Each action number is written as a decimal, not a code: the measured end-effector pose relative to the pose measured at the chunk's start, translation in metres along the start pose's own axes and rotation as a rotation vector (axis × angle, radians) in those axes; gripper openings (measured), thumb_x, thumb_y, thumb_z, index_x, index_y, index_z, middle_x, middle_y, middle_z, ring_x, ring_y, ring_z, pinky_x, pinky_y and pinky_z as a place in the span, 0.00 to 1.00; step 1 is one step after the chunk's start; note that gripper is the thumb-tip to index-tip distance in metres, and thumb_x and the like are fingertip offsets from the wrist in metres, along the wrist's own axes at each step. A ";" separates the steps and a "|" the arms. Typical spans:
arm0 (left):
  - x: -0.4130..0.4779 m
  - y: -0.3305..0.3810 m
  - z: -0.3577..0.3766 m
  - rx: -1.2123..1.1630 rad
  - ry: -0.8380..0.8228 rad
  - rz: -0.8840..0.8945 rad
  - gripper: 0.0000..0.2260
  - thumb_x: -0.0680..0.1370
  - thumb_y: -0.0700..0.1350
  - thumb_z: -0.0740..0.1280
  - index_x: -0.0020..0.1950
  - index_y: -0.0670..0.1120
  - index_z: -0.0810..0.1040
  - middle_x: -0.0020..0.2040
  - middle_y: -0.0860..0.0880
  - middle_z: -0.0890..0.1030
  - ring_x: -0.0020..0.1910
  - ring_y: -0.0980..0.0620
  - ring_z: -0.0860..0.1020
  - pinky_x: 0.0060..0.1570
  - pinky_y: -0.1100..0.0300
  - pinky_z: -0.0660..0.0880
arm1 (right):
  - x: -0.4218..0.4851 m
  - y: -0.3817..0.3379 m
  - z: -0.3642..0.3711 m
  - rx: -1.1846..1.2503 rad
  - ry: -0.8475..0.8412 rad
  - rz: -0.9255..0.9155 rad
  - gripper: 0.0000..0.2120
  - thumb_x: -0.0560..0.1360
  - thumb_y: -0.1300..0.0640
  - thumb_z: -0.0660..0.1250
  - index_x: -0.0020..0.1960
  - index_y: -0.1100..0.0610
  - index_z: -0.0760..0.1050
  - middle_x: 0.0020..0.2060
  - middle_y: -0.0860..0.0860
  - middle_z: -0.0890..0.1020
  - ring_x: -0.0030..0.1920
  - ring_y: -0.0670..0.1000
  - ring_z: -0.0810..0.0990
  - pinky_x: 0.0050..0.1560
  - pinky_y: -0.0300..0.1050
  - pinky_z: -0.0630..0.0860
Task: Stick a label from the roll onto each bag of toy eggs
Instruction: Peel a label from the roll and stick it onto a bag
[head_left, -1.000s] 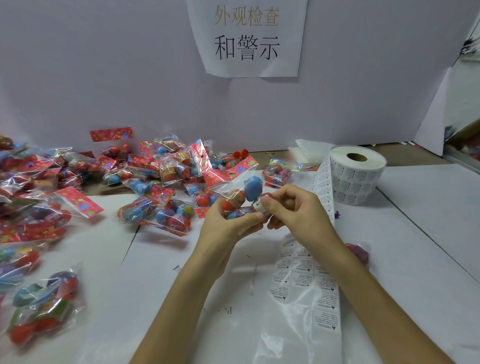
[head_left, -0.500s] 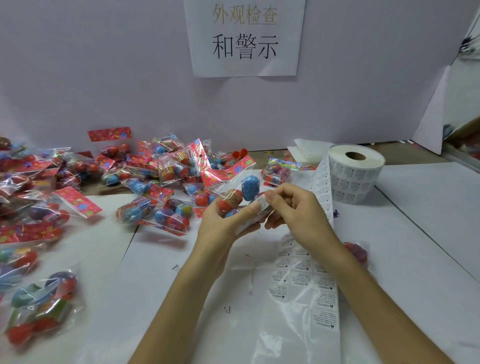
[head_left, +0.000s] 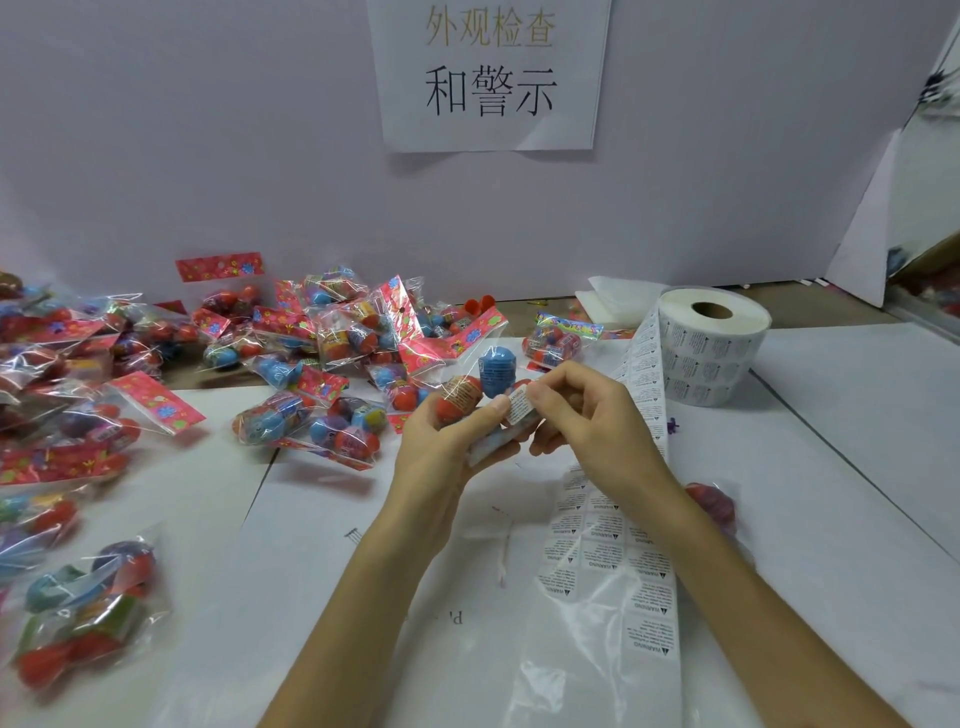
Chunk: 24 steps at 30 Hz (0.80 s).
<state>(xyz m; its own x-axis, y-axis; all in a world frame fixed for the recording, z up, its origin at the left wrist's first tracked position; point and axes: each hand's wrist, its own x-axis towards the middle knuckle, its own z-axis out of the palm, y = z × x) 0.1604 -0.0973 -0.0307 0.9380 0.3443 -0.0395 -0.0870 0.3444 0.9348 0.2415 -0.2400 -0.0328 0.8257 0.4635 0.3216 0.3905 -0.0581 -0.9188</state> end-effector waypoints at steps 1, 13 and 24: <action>0.000 0.000 0.000 -0.002 -0.007 0.011 0.17 0.76 0.41 0.74 0.64 0.41 0.79 0.55 0.41 0.86 0.49 0.46 0.87 0.44 0.59 0.82 | -0.001 -0.001 0.000 0.005 0.004 0.007 0.07 0.80 0.51 0.69 0.48 0.54 0.79 0.35 0.51 0.85 0.34 0.54 0.84 0.40 0.48 0.82; 0.001 -0.001 0.002 0.090 -0.025 0.027 0.27 0.64 0.40 0.81 0.61 0.46 0.78 0.53 0.42 0.85 0.49 0.44 0.87 0.45 0.58 0.83 | -0.001 -0.004 -0.005 0.001 0.030 0.051 0.14 0.80 0.50 0.68 0.45 0.61 0.76 0.33 0.54 0.84 0.32 0.56 0.84 0.42 0.54 0.82; -0.001 0.000 -0.003 -0.116 -0.141 -0.030 0.21 0.75 0.34 0.71 0.68 0.38 0.78 0.57 0.39 0.86 0.57 0.44 0.85 0.53 0.58 0.82 | -0.003 -0.008 -0.004 0.055 -0.038 0.011 0.07 0.77 0.55 0.73 0.53 0.56 0.79 0.39 0.52 0.84 0.35 0.51 0.84 0.40 0.41 0.80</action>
<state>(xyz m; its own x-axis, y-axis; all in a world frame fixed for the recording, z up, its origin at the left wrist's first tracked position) 0.1586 -0.0954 -0.0321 0.9779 0.2087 -0.0094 -0.0883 0.4537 0.8868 0.2378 -0.2440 -0.0259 0.8132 0.4964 0.3037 0.3580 -0.0153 -0.9336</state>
